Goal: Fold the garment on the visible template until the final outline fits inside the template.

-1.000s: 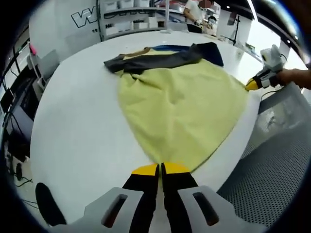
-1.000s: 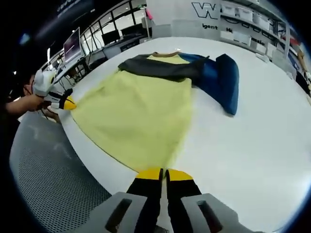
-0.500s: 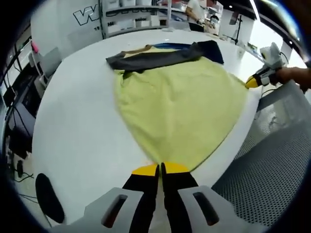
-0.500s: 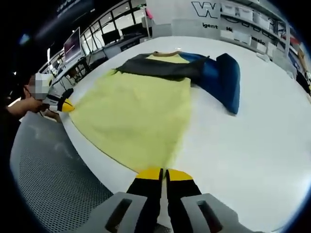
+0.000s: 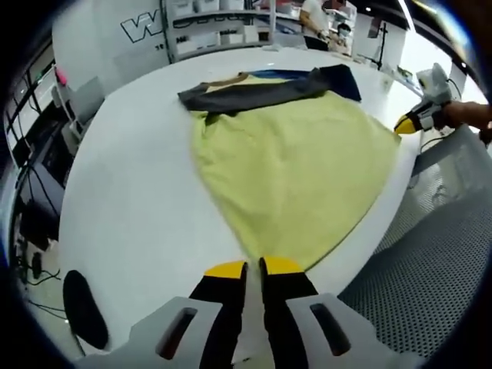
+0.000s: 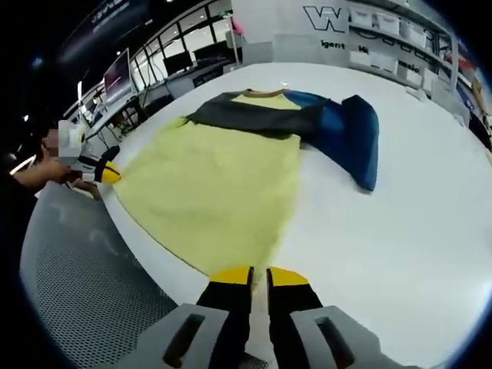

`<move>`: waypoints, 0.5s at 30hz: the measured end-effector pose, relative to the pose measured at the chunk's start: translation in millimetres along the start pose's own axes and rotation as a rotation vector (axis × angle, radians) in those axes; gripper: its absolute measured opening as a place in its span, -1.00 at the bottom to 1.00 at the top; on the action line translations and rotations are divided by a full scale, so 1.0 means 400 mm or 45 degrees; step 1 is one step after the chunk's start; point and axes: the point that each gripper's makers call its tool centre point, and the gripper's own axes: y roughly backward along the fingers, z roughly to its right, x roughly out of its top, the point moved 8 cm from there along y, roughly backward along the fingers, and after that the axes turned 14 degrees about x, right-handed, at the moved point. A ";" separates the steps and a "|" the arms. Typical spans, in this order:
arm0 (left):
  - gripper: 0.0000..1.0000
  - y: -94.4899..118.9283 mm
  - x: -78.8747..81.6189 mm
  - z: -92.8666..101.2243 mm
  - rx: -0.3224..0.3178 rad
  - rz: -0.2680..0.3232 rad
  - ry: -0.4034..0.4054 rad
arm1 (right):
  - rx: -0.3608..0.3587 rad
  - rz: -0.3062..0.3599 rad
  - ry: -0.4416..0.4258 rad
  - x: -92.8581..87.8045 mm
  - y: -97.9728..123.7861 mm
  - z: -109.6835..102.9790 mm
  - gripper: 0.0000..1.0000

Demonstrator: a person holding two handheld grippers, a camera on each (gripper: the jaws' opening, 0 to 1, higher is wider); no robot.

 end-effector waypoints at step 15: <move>-0.44 0.021 0.042 -0.020 0.021 0.113 0.127 | -0.125 0.095 0.119 0.114 0.029 0.074 -0.71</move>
